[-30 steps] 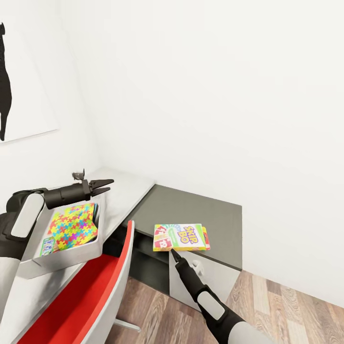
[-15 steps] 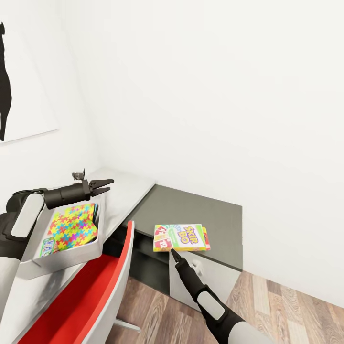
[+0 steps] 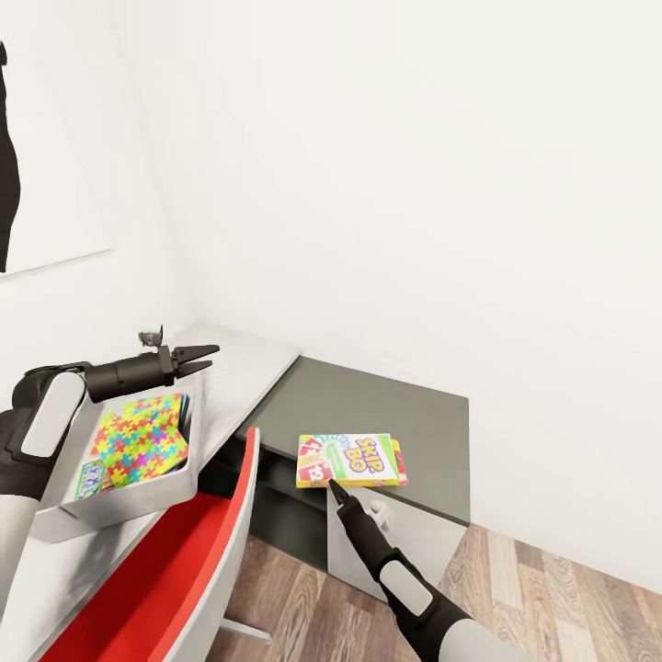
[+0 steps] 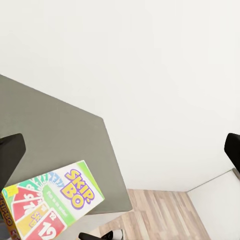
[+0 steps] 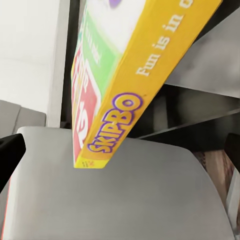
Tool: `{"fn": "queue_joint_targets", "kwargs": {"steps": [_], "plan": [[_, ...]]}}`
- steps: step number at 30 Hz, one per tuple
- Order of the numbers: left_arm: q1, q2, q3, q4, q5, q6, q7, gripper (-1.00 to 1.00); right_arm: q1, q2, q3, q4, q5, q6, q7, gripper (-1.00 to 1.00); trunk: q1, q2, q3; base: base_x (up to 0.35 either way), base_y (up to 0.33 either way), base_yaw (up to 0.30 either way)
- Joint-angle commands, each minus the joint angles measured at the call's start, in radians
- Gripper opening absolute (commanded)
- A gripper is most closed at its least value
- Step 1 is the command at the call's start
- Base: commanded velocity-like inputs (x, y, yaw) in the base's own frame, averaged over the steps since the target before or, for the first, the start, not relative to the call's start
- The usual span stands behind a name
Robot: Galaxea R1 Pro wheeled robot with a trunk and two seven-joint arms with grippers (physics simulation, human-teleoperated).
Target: Put all the toys in the child's room - the three board games (two on the bed and one on the table), the two jigsaw puzzles on the table, and the tennis ball on the table - inside the toy box on the table in the child's room.
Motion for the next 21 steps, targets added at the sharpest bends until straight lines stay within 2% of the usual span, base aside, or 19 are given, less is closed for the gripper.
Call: {"fn": "queue_joint_targets", "kwargs": {"steps": [1, 8, 21], "plan": [[-0.001, 0.0, 0.001, 0.0, -0.004, 0.004, -0.005, 1.0, -0.002, 0.0, 0.008, 0.002, -0.008, -0.008, 0.003, 1.0, 0.0, -0.001, -0.001, 0.002, 0.001, 0.0], [-0.001, 0.0, 0.001, 0.0, -0.004, 0.004, -0.005, 1.0, -0.002, 0.0, 0.008, 0.002, -0.008, -0.008, 0.003, 1.0, 0.0, -0.001, -0.001, 0.008, 0.001, 0.0], [-0.001, -0.001, 0.001, 0.0, -0.004, 0.003, -0.001, 1.0, -0.001, 0.0, 0.008, 0.002, -0.008, -0.008, 0.003, 1.0, 0.0, -0.001, -0.001, 0.082, 0.035, 0.0]]}}
